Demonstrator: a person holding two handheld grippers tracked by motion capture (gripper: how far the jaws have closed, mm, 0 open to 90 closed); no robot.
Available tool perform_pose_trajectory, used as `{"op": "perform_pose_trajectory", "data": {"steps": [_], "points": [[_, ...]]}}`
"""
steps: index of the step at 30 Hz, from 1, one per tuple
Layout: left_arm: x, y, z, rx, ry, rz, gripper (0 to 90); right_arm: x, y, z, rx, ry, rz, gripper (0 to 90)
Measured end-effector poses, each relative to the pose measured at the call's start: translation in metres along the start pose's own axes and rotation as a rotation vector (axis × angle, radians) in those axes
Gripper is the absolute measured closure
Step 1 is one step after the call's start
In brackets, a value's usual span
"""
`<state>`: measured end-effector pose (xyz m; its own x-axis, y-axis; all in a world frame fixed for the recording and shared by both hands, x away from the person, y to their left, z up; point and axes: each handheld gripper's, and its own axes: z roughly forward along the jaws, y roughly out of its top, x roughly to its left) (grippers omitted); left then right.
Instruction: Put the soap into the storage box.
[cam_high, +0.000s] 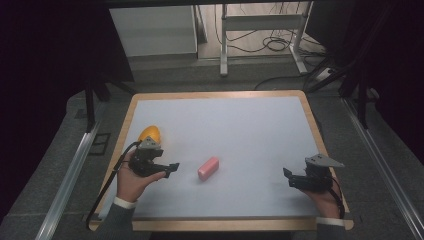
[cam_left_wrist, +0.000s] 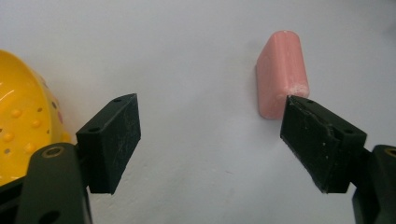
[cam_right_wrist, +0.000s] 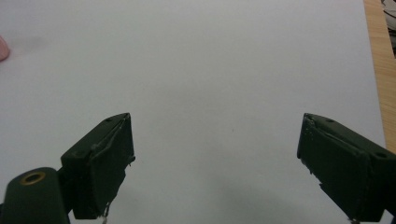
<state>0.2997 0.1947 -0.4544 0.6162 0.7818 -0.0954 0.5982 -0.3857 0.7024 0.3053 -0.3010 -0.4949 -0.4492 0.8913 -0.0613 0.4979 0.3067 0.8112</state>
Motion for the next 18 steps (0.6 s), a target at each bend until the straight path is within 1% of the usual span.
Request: {"op": "perform_pose_trajectory", "data": {"steps": [3,6,8,12,18], "points": [[-0.003,0.003,0.001,0.004,0.012,0.008,20.8,0.0,0.0,0.0,0.003,-0.001,-0.001,10.6],[-0.005,0.005,0.004,0.003,0.002,0.01,20.8,0.0,0.0,0.001,0.005,-0.001,-0.001,10.5],[-0.006,0.005,0.006,0.014,0.006,0.014,20.9,0.0,-0.001,0.002,0.007,-0.001,0.0,10.5],[-0.01,0.007,0.008,0.021,0.001,0.026,21.0,0.0,-0.001,0.002,0.009,-0.002,-0.001,10.5],[-0.016,0.014,0.011,0.018,-0.006,0.041,20.9,0.001,-0.001,0.002,0.01,-0.002,-0.001,10.6]]}}
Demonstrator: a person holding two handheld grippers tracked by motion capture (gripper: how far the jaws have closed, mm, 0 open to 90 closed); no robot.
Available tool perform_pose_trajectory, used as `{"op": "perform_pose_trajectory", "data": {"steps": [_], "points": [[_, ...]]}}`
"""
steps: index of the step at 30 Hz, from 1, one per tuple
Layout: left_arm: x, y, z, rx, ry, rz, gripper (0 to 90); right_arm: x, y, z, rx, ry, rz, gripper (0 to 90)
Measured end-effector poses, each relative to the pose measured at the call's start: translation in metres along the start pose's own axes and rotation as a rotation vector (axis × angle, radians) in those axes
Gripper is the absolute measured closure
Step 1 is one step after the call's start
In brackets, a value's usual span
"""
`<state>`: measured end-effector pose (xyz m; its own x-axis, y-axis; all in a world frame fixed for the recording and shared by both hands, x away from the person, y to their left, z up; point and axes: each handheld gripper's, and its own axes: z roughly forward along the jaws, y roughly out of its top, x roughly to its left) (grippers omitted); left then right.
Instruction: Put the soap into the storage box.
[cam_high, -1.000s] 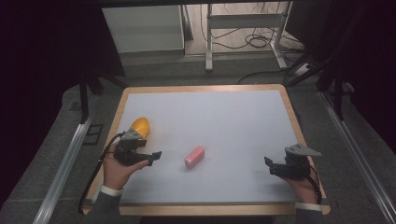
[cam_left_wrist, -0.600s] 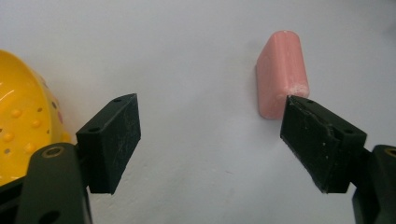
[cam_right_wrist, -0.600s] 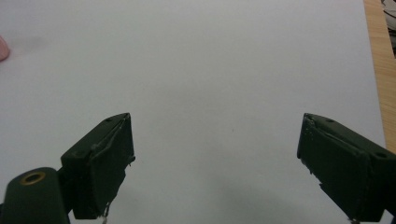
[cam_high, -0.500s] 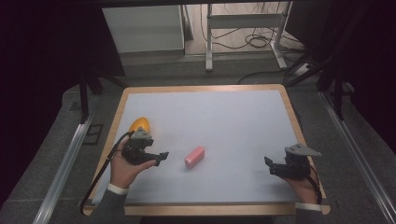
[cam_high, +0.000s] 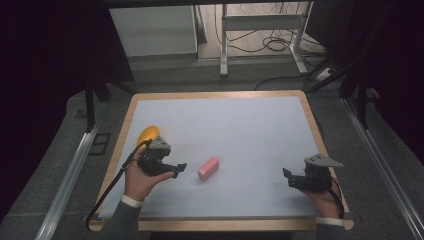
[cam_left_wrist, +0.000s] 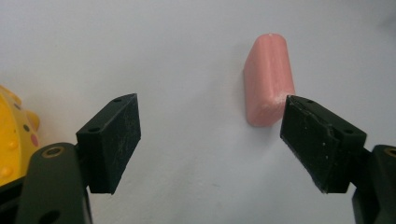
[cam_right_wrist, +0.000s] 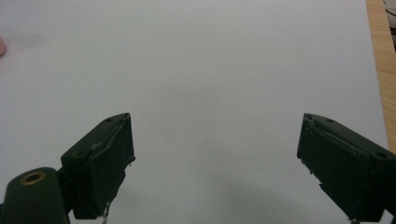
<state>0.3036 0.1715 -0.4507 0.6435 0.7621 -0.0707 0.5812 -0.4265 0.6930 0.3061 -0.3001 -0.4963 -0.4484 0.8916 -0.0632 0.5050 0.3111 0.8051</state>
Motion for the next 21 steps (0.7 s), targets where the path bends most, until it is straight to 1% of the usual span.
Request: {"op": "perform_pose_trajectory", "data": {"steps": [1,2,6,13,21], "points": [[-0.001,0.001,0.001,0.0,-0.005,-0.001,20.9,0.0,0.0,0.0,0.0,0.0,0.0,10.6],[-0.002,0.002,0.002,0.006,0.0,0.006,20.9,0.0,0.0,0.0,0.0,-0.001,0.0,10.6],[-0.007,0.007,0.006,0.013,-0.005,0.021,21.0,0.0,0.0,0.001,0.003,-0.002,-0.003,10.6],[-0.019,0.017,0.01,0.019,-0.006,0.053,20.9,0.0,-0.001,0.001,0.004,-0.001,0.0,10.5],[-0.026,0.026,0.02,0.05,-0.011,0.072,20.8,0.0,-0.001,0.002,0.005,-0.001,0.003,10.5]]}}
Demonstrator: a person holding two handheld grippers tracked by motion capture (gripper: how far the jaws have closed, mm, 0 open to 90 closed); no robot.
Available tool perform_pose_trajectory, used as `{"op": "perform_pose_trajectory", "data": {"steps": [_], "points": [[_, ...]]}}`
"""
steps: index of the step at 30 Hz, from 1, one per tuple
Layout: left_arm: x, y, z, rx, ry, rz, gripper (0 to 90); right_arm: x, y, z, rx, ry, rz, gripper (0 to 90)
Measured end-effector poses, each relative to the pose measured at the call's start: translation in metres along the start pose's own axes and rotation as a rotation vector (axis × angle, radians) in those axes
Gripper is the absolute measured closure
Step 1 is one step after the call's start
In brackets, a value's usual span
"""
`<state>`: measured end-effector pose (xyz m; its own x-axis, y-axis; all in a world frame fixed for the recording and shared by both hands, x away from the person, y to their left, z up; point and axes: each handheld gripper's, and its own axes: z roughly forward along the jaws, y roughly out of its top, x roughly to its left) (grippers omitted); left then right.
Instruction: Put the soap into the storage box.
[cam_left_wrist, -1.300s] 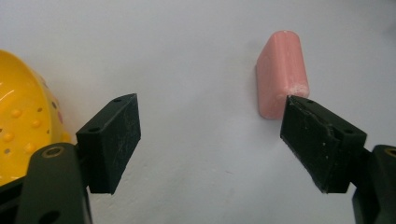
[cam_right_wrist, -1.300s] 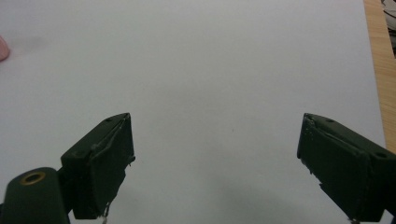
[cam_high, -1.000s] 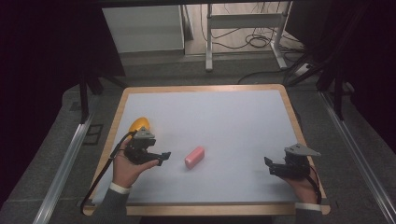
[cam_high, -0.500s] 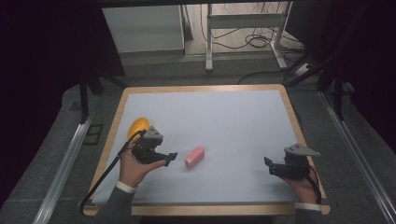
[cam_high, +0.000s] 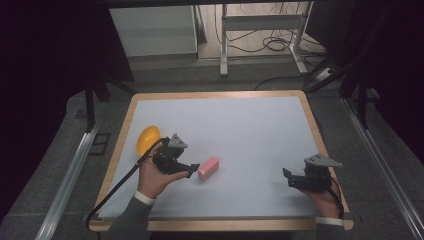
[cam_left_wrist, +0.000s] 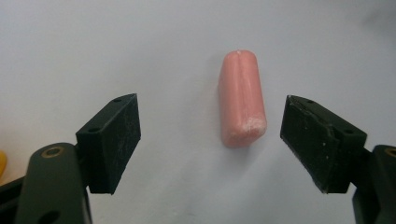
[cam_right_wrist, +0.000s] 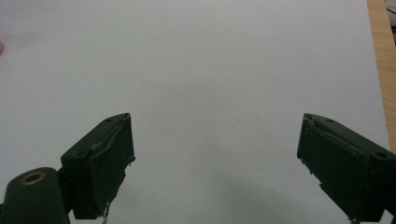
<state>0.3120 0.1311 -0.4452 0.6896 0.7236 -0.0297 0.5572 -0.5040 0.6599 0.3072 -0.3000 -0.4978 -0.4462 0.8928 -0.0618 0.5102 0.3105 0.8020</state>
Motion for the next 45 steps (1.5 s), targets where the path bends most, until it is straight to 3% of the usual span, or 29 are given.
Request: {"op": "perform_pose_trajectory", "data": {"steps": [3,11,16,22,36,45], "points": [[-0.004,0.004,0.005,0.011,-0.003,0.009,20.9,0.0,0.0,0.001,0.001,-0.001,-0.002,10.5],[-0.004,0.006,0.018,0.043,-0.011,-0.016,21.5,0.0,-0.001,0.002,0.007,-0.001,-0.001,10.5],[-0.014,0.013,0.024,0.067,-0.007,0.015,22.1,0.001,-0.001,0.003,0.01,-0.001,-0.005,10.5],[-0.023,0.023,0.034,0.082,-0.024,0.02,24.0,0.002,0.0,0.003,0.012,0.003,-0.01,10.5],[-0.021,0.021,0.065,0.142,-0.041,-0.009,30.2,0.003,-0.001,0.005,0.018,0.001,-0.016,10.5],[-0.02,0.018,0.083,0.176,-0.063,-0.025,39.7,0.003,-0.001,0.005,0.019,0.0,-0.016,10.5]]}}
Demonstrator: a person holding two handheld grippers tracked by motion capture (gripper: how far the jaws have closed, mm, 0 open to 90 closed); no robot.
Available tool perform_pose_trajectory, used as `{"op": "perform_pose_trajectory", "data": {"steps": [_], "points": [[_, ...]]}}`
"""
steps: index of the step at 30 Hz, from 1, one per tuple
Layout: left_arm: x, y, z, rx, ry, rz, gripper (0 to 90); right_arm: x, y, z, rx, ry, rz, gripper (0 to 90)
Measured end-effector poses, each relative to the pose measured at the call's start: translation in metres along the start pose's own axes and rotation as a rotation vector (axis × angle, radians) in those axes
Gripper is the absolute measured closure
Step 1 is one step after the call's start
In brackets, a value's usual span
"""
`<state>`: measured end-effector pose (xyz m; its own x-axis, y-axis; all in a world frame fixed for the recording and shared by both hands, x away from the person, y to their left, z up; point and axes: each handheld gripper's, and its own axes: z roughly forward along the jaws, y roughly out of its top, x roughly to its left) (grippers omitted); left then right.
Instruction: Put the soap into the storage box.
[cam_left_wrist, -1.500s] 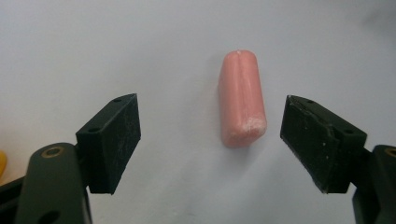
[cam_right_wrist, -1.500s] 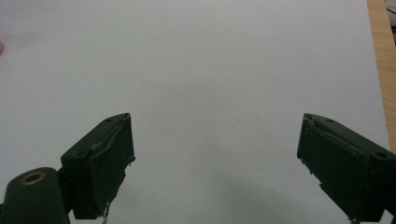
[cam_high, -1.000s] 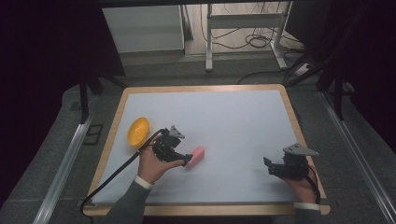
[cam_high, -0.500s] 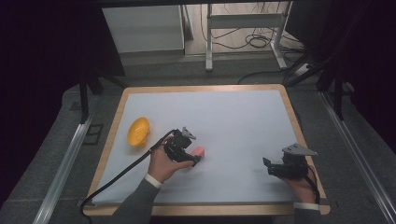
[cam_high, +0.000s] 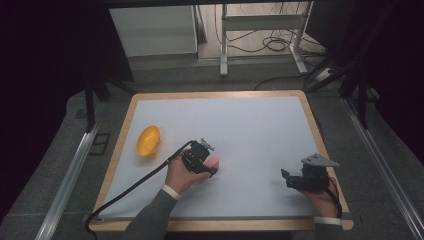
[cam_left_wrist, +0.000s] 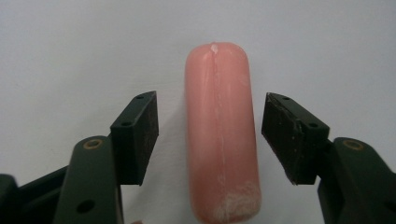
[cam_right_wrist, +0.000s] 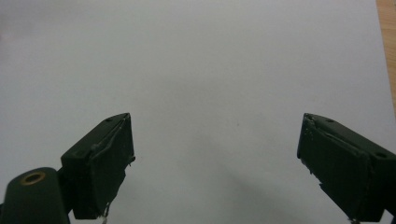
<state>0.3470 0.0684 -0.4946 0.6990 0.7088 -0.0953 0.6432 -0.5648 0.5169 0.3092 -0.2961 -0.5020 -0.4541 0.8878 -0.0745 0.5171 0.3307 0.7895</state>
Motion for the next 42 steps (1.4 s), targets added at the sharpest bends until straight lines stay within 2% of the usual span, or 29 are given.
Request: {"op": "perform_pose_trajectory", "data": {"steps": [6,9,11,14,25,29,34,37,42], "points": [[-0.001,-0.001,0.006,0.019,-0.003,-0.005,45.2,0.0,0.0,0.001,0.005,-0.004,-0.003,10.5],[0.0,-0.001,0.008,0.022,-0.011,-0.006,51.1,0.0,0.0,0.001,0.006,-0.004,-0.004,10.5],[-0.001,-0.001,0.008,0.013,0.003,-0.005,57.1,0.0,-0.001,0.002,0.008,-0.005,-0.005,10.5],[-0.001,-0.001,0.008,0.011,0.013,-0.008,59.7,0.0,-0.001,0.002,0.009,-0.006,-0.006,10.5],[0.0,-0.002,0.004,0.011,0.006,0.001,60.4,0.0,-0.001,0.001,0.007,-0.007,-0.006,10.5],[0.0,-0.002,-0.004,-0.022,0.008,0.0,60.4,0.0,0.0,0.0,0.003,-0.008,-0.005,10.5],[0.005,-0.001,-0.014,-0.042,0.008,0.002,60.4,-0.001,0.0,0.0,0.002,-0.008,-0.003,10.6],[0.008,-0.002,-0.019,-0.067,0.013,-0.008,60.4,-0.001,-0.001,0.0,0.002,-0.009,-0.004,10.5],[0.014,-0.006,-0.025,-0.079,0.02,-0.024,60.4,0.0,0.0,0.0,0.002,-0.009,-0.005,10.5]]}}
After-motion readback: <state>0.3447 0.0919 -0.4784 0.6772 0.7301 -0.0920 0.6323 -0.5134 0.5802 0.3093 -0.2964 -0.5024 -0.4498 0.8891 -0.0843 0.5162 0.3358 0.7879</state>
